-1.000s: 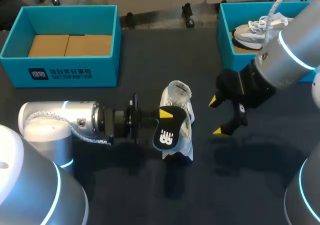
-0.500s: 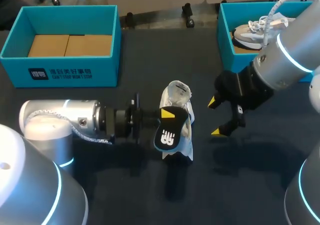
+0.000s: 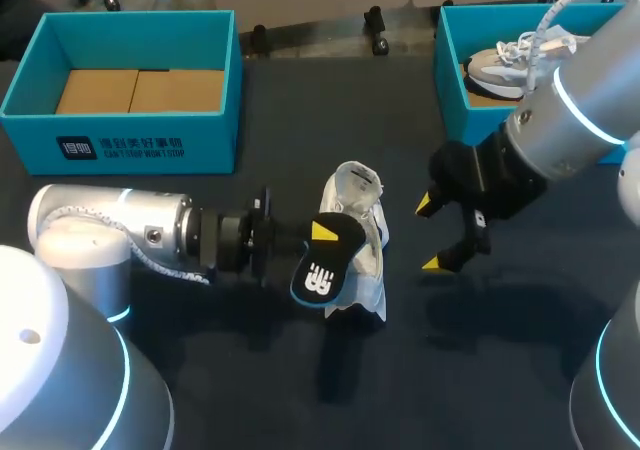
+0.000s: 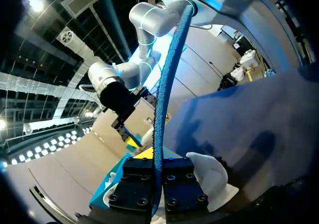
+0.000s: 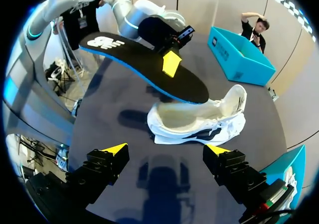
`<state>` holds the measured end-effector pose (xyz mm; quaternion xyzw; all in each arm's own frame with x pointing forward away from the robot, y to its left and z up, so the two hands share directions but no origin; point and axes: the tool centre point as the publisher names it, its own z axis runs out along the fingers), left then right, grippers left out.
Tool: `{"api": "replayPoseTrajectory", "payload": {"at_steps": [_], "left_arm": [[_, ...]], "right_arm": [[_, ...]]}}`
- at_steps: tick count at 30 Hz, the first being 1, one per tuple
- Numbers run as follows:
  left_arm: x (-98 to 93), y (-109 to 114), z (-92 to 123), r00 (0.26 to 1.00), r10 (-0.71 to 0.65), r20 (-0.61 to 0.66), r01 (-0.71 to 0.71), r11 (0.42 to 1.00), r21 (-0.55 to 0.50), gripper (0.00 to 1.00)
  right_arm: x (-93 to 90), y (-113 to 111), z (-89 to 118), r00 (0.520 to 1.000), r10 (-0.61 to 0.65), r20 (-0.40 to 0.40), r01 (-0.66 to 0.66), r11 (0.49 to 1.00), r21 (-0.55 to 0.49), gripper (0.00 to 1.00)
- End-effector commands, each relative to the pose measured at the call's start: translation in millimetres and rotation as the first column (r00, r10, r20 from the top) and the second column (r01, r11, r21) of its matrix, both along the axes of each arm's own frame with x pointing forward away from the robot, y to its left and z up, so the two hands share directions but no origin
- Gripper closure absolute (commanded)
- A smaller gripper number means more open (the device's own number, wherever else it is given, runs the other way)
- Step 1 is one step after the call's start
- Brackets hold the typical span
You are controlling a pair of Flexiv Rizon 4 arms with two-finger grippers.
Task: Take the shoe out of the shoebox, open the shoe tongue, remove and reinsert the insole, then place the shoe into the shoebox
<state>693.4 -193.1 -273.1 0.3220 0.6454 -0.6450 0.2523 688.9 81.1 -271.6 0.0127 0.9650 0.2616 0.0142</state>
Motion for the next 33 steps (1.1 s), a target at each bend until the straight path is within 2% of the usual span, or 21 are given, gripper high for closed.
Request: {"api": "replayPoseTrajectory", "payload": {"at_steps": [1, 17, 33], "left_arm": [[0.3, 0.0, 0.2, 1.0, -0.002, 0.0, 0.002, 1.0, 0.003, 1.0], [0.3, 0.0, 0.2, 1.0, -0.002, 0.0, 0.002, 1.0, 0.003, 1.0], [-21.1, -21.9, -18.5, 0.997, 0.001, -0.076, 0.0, 1.0, 0.011, 1.0]], "right_arm": [[-0.1, 1.0, -1.4, 1.0, 0.0, 0.002, 0.0, 1.0, -0.001, 0.0], [-0.1, 1.0, -1.4, 1.0, 0.0, 0.002, 0.0, 1.0, -0.001, 0.0], [-0.1, 1.0, -1.4, 1.0, 0.0, 0.002, 0.0, 1.0, -0.001, 0.0]]}}
